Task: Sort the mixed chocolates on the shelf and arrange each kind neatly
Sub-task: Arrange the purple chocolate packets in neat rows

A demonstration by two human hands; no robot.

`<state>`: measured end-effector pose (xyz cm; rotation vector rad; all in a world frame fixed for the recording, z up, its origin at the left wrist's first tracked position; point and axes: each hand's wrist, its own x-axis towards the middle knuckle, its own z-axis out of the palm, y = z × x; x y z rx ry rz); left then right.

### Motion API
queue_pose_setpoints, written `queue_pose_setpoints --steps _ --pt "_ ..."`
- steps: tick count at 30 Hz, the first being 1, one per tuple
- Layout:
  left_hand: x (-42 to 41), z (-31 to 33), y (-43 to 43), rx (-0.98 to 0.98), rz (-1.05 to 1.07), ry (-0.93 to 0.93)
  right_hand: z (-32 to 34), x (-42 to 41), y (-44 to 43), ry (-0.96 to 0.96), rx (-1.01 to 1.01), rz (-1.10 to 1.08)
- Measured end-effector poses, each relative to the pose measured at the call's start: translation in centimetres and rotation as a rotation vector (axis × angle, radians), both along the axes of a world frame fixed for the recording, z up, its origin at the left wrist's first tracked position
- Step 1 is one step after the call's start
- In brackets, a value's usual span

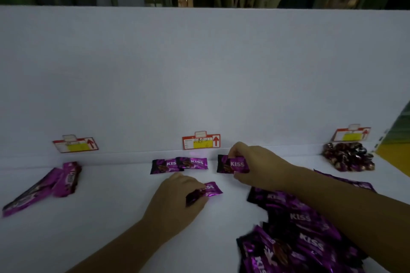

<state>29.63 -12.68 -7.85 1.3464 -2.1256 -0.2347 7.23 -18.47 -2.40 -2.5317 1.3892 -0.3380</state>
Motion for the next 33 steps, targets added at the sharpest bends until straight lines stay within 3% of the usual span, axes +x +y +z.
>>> queue_pose_setpoints --steps 9,14,17,28,33 --pt "0.0 -0.2 0.1 0.005 0.036 -0.036 -1.5 -0.7 -3.4 0.143 -0.123 0.132" --pt "-0.2 0.1 0.1 -0.001 0.065 -0.008 -2.1 -0.5 -4.3 0.085 -0.429 0.244" --pt "-0.1 0.1 0.1 -0.007 0.074 -0.010 -2.6 0.0 -4.7 0.071 -0.503 0.301" --pt "0.0 -0.1 0.1 0.011 0.088 0.009 -3.6 1.0 -5.1 0.152 -0.499 0.382" --pt "-0.1 0.1 0.1 0.004 0.087 0.057 -2.3 1.2 -3.1 -0.006 -0.372 0.402"
